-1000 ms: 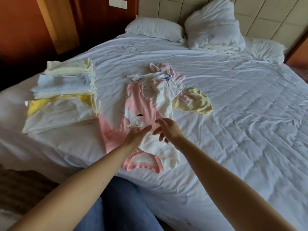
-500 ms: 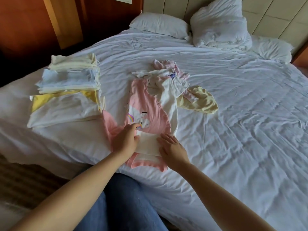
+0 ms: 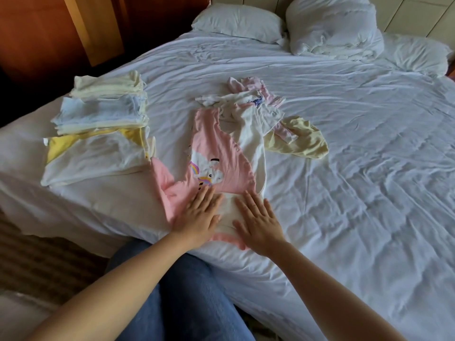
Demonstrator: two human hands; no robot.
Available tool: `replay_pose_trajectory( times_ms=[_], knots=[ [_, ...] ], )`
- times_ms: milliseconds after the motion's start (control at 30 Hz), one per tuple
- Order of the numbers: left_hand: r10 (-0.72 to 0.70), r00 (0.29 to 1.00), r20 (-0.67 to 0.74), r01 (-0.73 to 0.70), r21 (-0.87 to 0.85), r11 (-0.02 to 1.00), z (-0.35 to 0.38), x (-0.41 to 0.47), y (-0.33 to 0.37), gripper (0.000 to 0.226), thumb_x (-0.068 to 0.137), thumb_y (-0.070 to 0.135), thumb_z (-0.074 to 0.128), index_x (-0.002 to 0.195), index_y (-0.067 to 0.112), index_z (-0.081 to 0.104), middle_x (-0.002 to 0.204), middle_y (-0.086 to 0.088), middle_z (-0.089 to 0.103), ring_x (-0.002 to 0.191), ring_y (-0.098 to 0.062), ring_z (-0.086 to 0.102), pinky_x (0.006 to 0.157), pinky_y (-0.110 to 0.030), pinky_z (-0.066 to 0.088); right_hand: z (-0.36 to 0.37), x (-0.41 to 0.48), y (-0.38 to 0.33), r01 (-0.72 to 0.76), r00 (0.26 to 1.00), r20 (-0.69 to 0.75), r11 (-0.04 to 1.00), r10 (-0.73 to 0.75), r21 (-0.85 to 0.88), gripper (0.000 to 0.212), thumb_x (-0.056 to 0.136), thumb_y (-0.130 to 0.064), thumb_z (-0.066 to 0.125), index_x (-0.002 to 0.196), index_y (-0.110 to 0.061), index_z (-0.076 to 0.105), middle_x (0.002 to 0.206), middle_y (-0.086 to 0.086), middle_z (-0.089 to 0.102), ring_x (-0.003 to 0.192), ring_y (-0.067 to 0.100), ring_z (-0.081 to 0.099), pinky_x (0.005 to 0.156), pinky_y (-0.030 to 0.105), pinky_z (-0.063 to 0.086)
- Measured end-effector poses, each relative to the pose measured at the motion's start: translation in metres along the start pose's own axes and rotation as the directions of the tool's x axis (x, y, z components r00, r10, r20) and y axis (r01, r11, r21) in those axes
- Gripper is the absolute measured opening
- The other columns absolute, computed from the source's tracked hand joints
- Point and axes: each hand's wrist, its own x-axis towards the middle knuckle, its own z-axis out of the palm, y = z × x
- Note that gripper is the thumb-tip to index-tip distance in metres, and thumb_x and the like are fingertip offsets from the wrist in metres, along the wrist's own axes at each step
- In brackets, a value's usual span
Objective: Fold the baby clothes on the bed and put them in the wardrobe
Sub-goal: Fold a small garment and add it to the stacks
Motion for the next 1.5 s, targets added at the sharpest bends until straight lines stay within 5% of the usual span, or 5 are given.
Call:
replay_pose_trajectory(
  times_ms=[200, 500, 733, 1133, 1500],
  knots=[
    [-0.002, 0.988, 0.154, 0.017, -0.095, 0.995, -0.011, 0.002, -0.003, 0.090, 0.073, 0.061, -0.014, 0.154, 0.022, -0.009, 0.154, 0.001, -0.026, 0.143, -0.017, -0.029, 0.115, -0.031, -0.021, -0.007, 0.001, -0.001, -0.013, 0.998, 0.053, 1.000, 0.012, 0.018, 0.079, 0.083, -0.066, -0.001, 0.155, -0.033, 0.001, 0.163, -0.005, -0.006, 0.147, 0.011, -0.017, 0.118, 0.033, -0.015],
    [-0.063, 0.814, -0.578, -0.112, -0.263, 0.958, -0.037, -0.055, -0.043, 0.026, 0.082, 0.022, 0.064, 0.108, 0.020, 0.069, 0.109, 0.002, 0.064, 0.101, -0.022, 0.060, 0.084, -0.038, 0.050, -0.044, 0.030, -0.019, -0.039, 0.998, -0.037, 0.997, 0.041, 0.062, 0.036, 0.094, -0.041, 0.053, 0.127, -0.032, 0.060, 0.143, -0.009, 0.049, 0.138, 0.011, 0.035, 0.120, 0.043, -0.003],
    [-0.433, 0.815, -0.386, 0.240, -0.456, 0.857, -0.037, -0.069, -0.084, 0.030, 0.078, 0.042, 0.067, 0.106, 0.033, 0.071, 0.089, 0.004, 0.052, 0.083, -0.018, 0.054, 0.073, -0.031, 0.048, -0.082, 0.105, -0.111, 0.265, 0.962, 0.025, 0.953, -0.271, 0.146, 0.042, 0.096, -0.029, 0.055, 0.138, -0.029, 0.050, 0.143, -0.005, 0.049, 0.119, 0.016, 0.055, 0.092, 0.030, 0.044],
    [-0.436, 0.830, -0.346, 0.143, -0.624, 0.768, -0.012, -0.071, -0.097, 0.020, 0.075, 0.026, 0.076, 0.093, 0.025, 0.067, 0.088, 0.009, 0.059, 0.084, -0.011, 0.054, 0.073, -0.024, 0.047, -0.046, 0.186, -0.170, 0.354, 0.917, 0.262, 0.917, -0.300, -0.187, 0.052, 0.097, -0.014, 0.043, 0.143, -0.036, 0.038, 0.118, 0.003, 0.065, 0.097, 0.025, 0.065, 0.074, 0.032, 0.048],
    [-0.532, 0.784, -0.321, 0.212, -0.666, 0.715, -0.020, -0.067, -0.093, 0.048, 0.067, 0.016, 0.083, 0.104, 0.009, 0.054, 0.081, 0.010, 0.058, 0.072, -0.013, 0.059, 0.061, -0.023, 0.046, -0.077, 0.186, -0.161, 0.291, 0.949, -0.085, 0.945, -0.305, -0.147, 0.015, 0.094, -0.022, 0.051, 0.108, -0.019, 0.055, 0.099, -0.004, 0.071, 0.087, 0.029, 0.066, 0.061, 0.029, 0.038]
  ],
)
